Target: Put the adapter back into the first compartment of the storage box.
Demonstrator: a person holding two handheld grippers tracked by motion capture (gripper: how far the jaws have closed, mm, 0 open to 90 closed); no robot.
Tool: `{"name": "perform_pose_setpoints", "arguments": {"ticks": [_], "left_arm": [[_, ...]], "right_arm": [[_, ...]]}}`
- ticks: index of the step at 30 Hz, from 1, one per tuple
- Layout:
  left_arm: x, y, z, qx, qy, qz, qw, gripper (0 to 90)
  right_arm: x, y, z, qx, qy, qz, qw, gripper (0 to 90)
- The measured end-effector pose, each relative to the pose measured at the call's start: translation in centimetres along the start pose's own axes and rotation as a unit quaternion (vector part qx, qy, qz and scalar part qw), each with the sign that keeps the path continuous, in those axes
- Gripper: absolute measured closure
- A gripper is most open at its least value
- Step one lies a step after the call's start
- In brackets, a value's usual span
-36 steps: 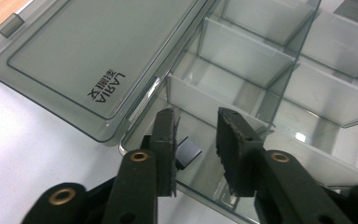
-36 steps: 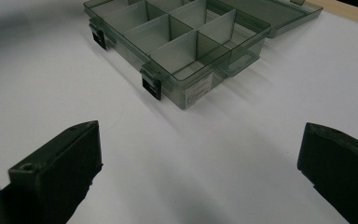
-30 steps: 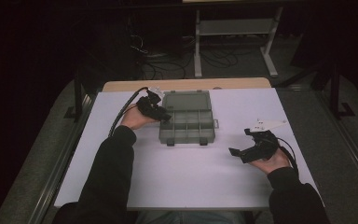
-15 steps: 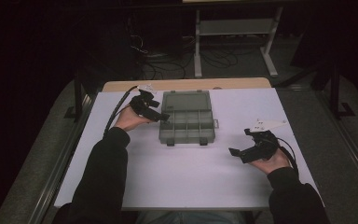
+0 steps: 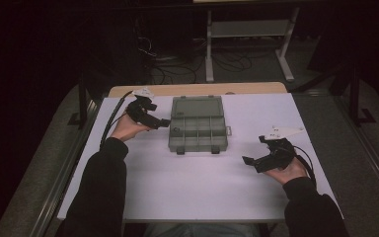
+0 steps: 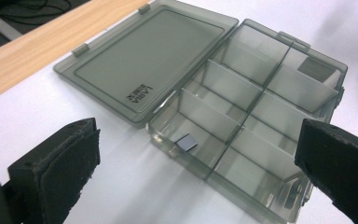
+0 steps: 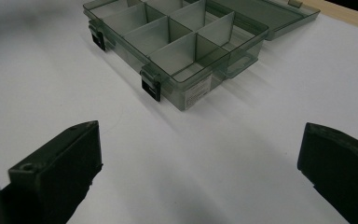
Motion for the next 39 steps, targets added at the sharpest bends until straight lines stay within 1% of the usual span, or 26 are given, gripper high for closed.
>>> {"name": "perform_pose_setpoints", "arguments": {"ticks": [6,11,14,16,24,27,30,33,36,39], "left_arm": [[0.9,-0.6,0.2,0.003,0.004,-0.011,0.9999,0.0],[1.9,-1.1,0.0,0.004,0.003,-0.016,0.9999,0.0],[2.5,-1.4,-0.1,0.000,0.008,-0.017,0.9998,0.0],[3.0,-1.5,-0.1,-0.001,0.011,-0.022,0.9997,0.0],[4.7,-2.5,-0.1,0.000,0.023,-0.031,0.9993,0.0],[5.4,-2.7,-0.2,0.001,0.026,-0.038,0.9989,0.0],[6.0,-3.0,-0.3,0.001,0.028,-0.040,0.9988,0.0],[6.3,-3.3,-0.4,0.003,0.025,-0.044,0.9987,0.0],[6.7,-3.6,-0.6,0.007,0.013,-0.052,0.9985,0.0],[7.0,-3.9,-0.8,0.004,0.015,-0.053,0.9985,0.0]], "right_arm": [[0.0,0.0,0.0,-0.001,0.000,0.000,1.0000,0.0],[0.1,0.0,0.0,-0.001,0.000,-0.001,1.0000,0.0],[0.0,0.0,0.0,-0.001,0.000,0.001,1.0000,0.0],[0.0,0.0,0.0,-0.001,0.000,0.001,1.0000,0.0],[0.1,0.0,-0.1,-0.004,-0.001,-0.002,1.0000,0.0],[0.2,0.0,-0.1,-0.003,-0.001,-0.003,1.0000,0.0],[0.2,0.0,-0.1,-0.003,-0.001,-0.003,1.0000,0.0],[0.2,0.0,-0.1,-0.002,-0.002,-0.004,1.0000,0.0],[0.2,0.0,-0.1,-0.003,-0.002,-0.004,1.0000,0.0],[0.2,0.0,-0.1,-0.002,-0.003,-0.003,1.0000,0.0]]}}
Point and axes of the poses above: each handheld gripper's, and its own axes: x roughly backward along the jaws, y roughly out of its top, z roughly to its left, the point moved 4 cm from there along -x, roughly forward along the jaws, and after that the axes turned 8 degrees about -z, right-handed, at the moved point
